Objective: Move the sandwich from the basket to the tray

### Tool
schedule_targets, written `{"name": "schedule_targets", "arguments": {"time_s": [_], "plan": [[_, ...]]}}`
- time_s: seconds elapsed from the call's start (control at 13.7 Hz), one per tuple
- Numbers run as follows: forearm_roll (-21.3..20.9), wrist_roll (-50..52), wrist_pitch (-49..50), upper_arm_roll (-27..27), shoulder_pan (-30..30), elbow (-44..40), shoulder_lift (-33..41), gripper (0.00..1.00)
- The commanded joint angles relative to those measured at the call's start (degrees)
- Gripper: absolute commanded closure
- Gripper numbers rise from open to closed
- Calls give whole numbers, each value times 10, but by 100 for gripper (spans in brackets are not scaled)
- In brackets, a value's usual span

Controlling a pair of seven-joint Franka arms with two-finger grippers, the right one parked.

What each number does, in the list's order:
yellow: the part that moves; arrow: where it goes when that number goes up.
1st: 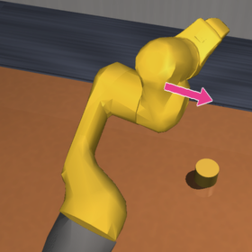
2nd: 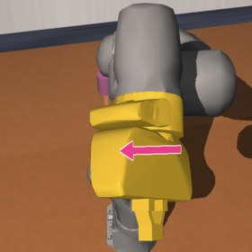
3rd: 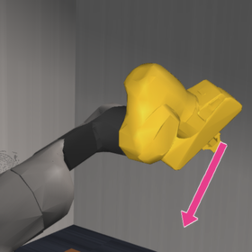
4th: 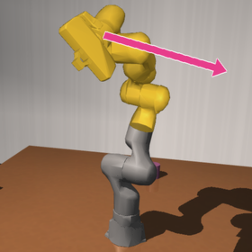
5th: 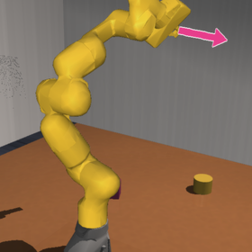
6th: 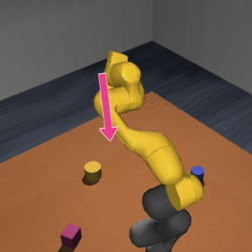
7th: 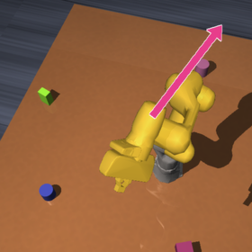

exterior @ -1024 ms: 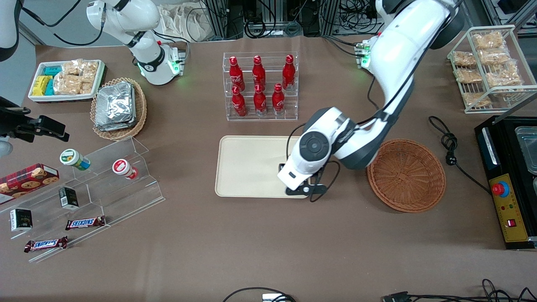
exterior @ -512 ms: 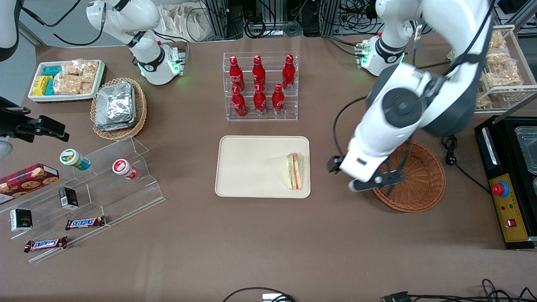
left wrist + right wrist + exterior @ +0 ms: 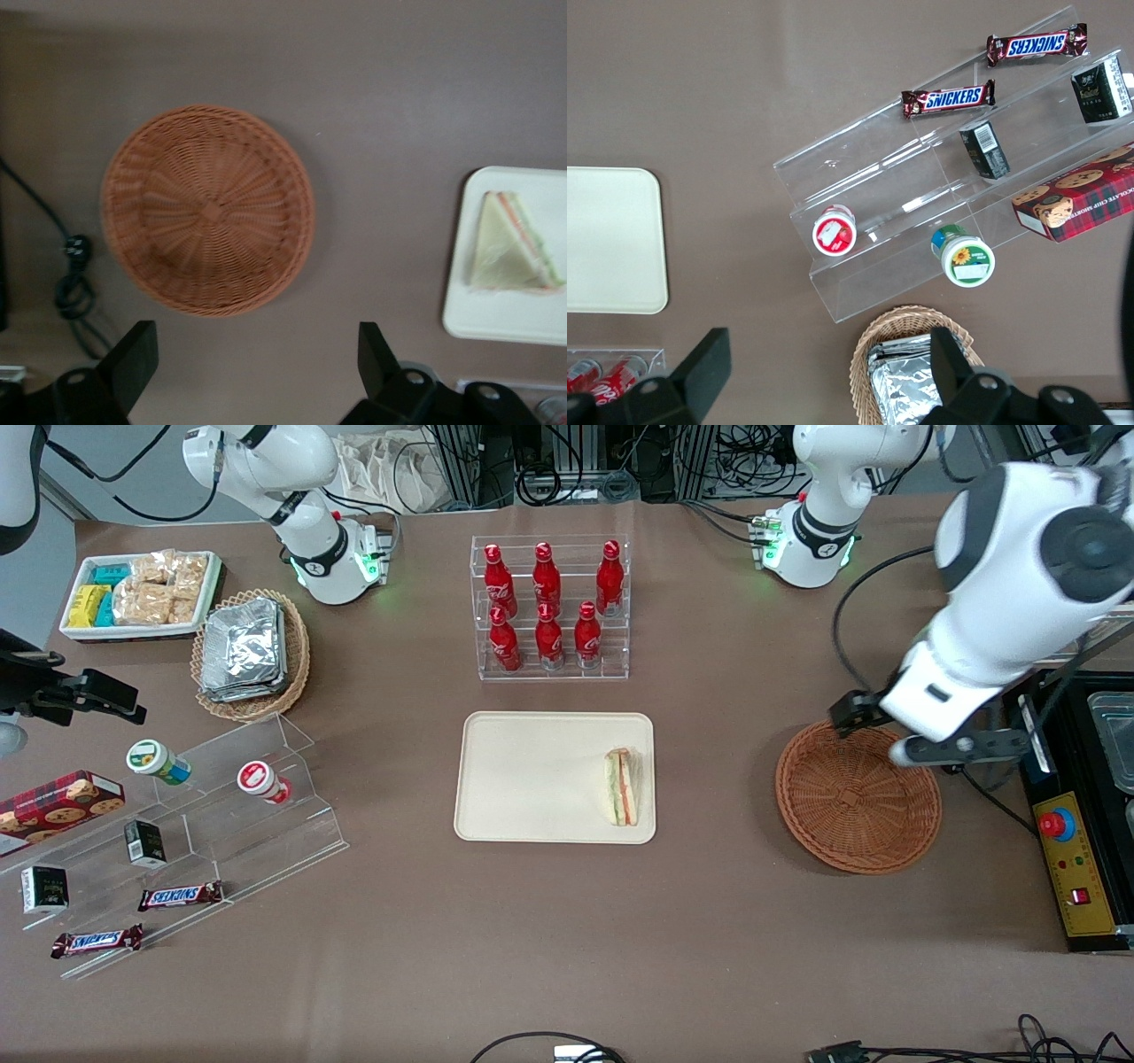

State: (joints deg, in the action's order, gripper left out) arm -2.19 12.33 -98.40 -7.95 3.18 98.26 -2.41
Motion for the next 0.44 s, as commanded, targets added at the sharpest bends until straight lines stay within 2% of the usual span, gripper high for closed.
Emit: {"name": "schedule_targets", "arguments": {"time_s": [0.0, 0.37], "plan": [[9, -87, 30, 56, 14, 7, 29, 0], [9, -111, 59, 62, 2, -76, -14, 0]]}}
